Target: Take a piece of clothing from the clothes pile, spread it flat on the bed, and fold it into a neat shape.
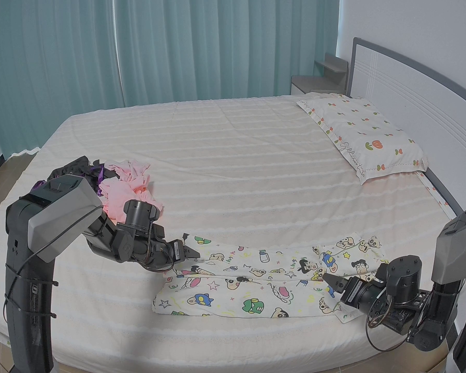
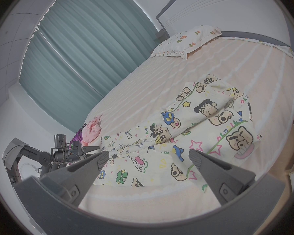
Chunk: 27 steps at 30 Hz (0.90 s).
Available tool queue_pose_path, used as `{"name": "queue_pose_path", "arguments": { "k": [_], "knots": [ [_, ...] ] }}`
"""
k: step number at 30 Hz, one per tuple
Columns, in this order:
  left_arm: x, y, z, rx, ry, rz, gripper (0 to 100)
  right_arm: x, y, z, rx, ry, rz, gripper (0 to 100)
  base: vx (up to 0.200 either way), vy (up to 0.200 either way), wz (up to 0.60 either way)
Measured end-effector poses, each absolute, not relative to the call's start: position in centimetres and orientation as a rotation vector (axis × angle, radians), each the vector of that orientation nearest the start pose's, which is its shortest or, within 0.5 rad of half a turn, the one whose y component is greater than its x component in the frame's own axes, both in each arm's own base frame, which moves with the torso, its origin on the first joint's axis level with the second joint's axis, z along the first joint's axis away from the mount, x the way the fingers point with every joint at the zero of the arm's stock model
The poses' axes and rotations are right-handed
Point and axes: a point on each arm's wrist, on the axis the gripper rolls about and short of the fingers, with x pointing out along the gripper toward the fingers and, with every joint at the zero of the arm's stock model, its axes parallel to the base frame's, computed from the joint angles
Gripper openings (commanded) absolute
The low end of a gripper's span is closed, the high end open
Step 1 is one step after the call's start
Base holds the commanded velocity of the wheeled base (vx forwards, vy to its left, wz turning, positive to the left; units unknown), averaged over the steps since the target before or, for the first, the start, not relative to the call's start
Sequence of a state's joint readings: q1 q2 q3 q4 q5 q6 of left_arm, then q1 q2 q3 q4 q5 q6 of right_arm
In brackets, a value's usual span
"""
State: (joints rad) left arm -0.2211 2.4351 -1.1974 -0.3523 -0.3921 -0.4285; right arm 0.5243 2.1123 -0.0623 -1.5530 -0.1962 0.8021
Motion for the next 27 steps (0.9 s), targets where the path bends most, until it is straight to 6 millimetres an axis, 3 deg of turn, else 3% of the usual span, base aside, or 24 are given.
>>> {"name": "queue_pose_path", "arguments": {
  "k": [9, 27],
  "knots": [
    [40.7, -9.3, -1.9, -0.448, 0.986, -0.305, 0, 20.1, 11.2, 1.8, 0.603, 0.568, 0.116, 100, 0.000, 0.000, 0.00],
    [39.7, -9.4, 1.3, -0.427, 0.874, -0.326, 0, 20.0, 11.2, 1.7, 0.599, 0.577, 0.117, 100, 0.000, 0.000, 0.00]
  ]
}}
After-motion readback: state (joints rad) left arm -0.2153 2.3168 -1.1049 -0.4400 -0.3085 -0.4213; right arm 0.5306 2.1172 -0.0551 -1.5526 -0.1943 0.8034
